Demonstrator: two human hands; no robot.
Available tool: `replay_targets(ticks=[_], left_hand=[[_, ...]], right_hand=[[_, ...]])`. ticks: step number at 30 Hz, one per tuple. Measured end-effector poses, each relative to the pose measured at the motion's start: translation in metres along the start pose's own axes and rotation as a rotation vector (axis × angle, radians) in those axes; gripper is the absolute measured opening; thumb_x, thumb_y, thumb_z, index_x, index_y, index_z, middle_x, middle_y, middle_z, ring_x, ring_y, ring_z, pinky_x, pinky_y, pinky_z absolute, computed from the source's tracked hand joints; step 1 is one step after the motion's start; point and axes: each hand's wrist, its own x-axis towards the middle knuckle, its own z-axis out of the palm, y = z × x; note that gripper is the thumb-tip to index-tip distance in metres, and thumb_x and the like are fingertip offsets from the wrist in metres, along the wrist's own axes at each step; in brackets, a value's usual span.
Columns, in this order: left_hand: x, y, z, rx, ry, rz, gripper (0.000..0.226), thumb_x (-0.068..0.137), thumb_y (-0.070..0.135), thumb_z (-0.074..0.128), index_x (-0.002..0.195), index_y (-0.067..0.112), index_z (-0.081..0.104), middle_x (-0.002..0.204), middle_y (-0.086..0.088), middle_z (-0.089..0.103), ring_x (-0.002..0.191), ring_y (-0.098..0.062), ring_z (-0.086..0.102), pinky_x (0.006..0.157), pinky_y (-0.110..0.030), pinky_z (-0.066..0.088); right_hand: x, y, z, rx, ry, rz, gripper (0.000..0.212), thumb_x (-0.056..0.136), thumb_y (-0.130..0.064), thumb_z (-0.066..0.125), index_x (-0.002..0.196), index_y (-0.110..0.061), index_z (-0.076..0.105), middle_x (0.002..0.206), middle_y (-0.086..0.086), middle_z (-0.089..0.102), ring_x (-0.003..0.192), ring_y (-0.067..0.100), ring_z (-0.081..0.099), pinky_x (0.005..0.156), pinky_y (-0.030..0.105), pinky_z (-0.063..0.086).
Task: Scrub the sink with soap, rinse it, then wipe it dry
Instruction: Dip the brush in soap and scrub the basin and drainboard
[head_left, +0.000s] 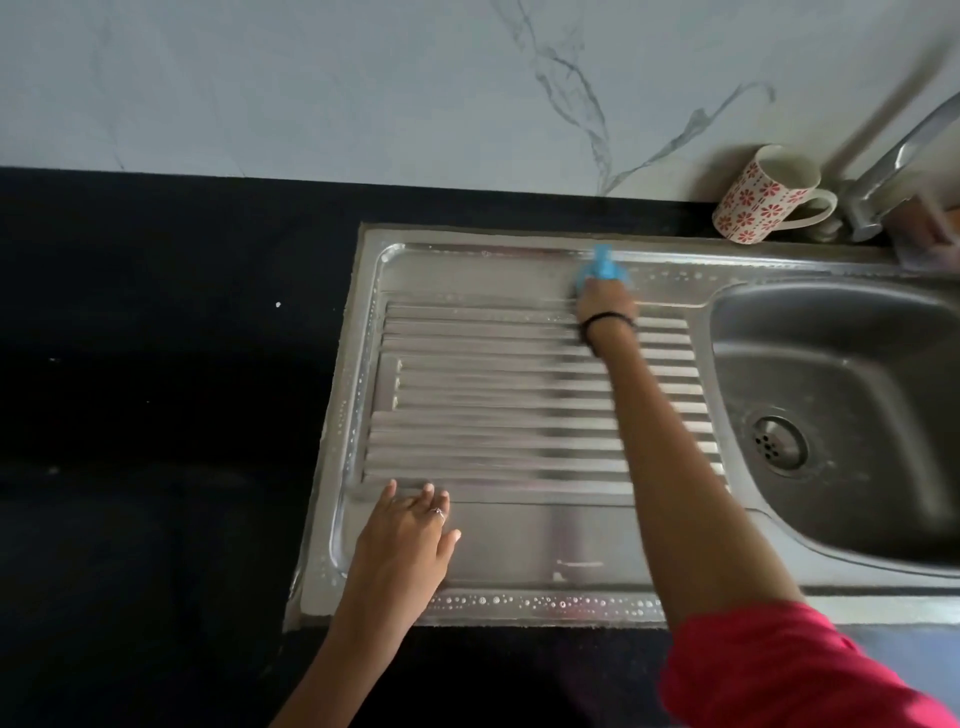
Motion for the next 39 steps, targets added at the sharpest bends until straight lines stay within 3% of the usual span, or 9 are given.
replay_targets(ticks=[3, 7, 14, 18, 20, 23, 30, 34, 39], left_hand=[[0.007, 0.004, -0.005, 0.044, -0.03, -0.009, 0.049, 0.099, 0.038, 0.034, 0.142, 0.016, 0.035, 0.148, 0.0, 0.037, 0.129, -0.008, 0.041, 0.117, -0.029, 0.001], [0.011, 0.009, -0.012, 0.123, -0.065, -0.03, 0.047, 0.1, 0.039, 0.031, 0.14, 0.015, 0.039, 0.144, -0.001, 0.043, 0.121, -0.01, 0.05, 0.117, -0.029, 0.002], [0.01, 0.01, -0.007, 0.163, -0.07, -0.054, 0.049, 0.1, 0.039, 0.027, 0.141, 0.015, 0.036, 0.145, -0.002, 0.042, 0.122, -0.013, 0.049, 0.117, -0.03, 0.009], [0.005, 0.013, -0.009, 0.056, -0.022, -0.082, 0.046, 0.1, 0.039, 0.028, 0.141, 0.021, 0.037, 0.139, 0.004, 0.048, 0.122, -0.014, 0.048, 0.098, -0.024, 0.039], [0.002, 0.015, -0.009, 0.009, -0.001, -0.136, 0.044, 0.1, 0.036, 0.03, 0.141, 0.022, 0.037, 0.139, 0.005, 0.047, 0.12, -0.012, 0.05, 0.091, -0.024, 0.044], [0.0, 0.017, -0.01, -0.017, 0.089, -0.151, 0.034, 0.078, 0.024, 0.07, 0.111, 0.014, 0.069, 0.107, 0.0, 0.07, 0.084, -0.012, 0.069, 0.06, -0.023, 0.054], [0.005, 0.016, -0.001, 0.064, 0.143, -0.07, 0.036, 0.036, 0.019, 0.092, 0.066, 0.01, 0.074, 0.055, -0.001, 0.066, 0.034, -0.013, 0.055, 0.029, -0.015, 0.035], [-0.005, 0.005, 0.002, 0.024, 0.179, 0.025, 0.025, 0.061, 0.029, 0.08, 0.079, 0.012, 0.077, 0.078, -0.002, 0.074, 0.061, -0.014, 0.069, 0.049, -0.022, 0.053], [-0.02, -0.003, 0.015, -0.016, -0.03, 0.012, 0.072, 0.099, 0.046, 0.007, 0.11, 0.008, 0.068, 0.111, -0.008, 0.068, 0.099, -0.02, 0.067, 0.078, -0.041, 0.053]], right_hand=[[-0.015, -0.033, 0.051, -0.109, -0.19, -0.221, 0.04, 0.101, -0.023, 0.03, 0.132, -0.004, 0.047, 0.137, 0.017, 0.047, 0.123, 0.032, 0.047, 0.096, 0.031, 0.037], [-0.037, -0.059, 0.059, -0.229, -0.351, -0.448, 0.039, 0.101, -0.02, 0.031, 0.133, -0.005, 0.046, 0.136, 0.021, 0.045, 0.124, 0.036, 0.045, 0.101, 0.035, 0.035], [0.029, 0.059, -0.063, -0.12, -0.036, -0.092, 0.041, 0.101, -0.019, 0.034, 0.132, 0.005, 0.043, 0.134, 0.027, 0.046, 0.122, 0.038, 0.045, 0.095, 0.038, 0.036], [0.035, 0.104, -0.11, 0.097, 0.103, 0.244, 0.046, 0.099, -0.029, 0.034, 0.131, 0.001, 0.046, 0.122, 0.019, 0.055, 0.109, 0.033, 0.057, 0.047, 0.026, 0.04], [0.033, 0.099, -0.099, 0.06, 0.149, 0.246, 0.044, 0.099, -0.028, 0.034, 0.13, 0.001, 0.046, 0.13, 0.02, 0.052, 0.117, 0.035, 0.053, 0.063, 0.032, 0.045], [0.012, 0.068, -0.063, -0.102, 0.073, 0.017, 0.04, 0.101, -0.018, 0.03, 0.131, 0.002, 0.045, 0.134, 0.025, 0.047, 0.123, 0.038, 0.046, 0.099, 0.039, 0.037], [-0.014, 0.051, -0.035, -0.181, -0.099, -0.187, 0.038, 0.101, -0.024, 0.033, 0.132, -0.006, 0.047, 0.13, 0.024, 0.049, 0.117, 0.037, 0.05, 0.093, 0.036, 0.04], [0.003, 0.107, -0.085, -0.078, 0.096, 0.077, 0.041, 0.099, -0.023, 0.035, 0.13, 0.001, 0.047, 0.133, 0.025, 0.048, 0.12, 0.039, 0.048, 0.099, 0.043, 0.038], [-0.024, 0.088, -0.068, -0.044, 0.103, 0.104, 0.041, 0.101, -0.022, 0.032, 0.129, 0.004, 0.047, 0.133, 0.024, 0.049, 0.122, 0.037, 0.046, 0.098, 0.039, 0.036]])
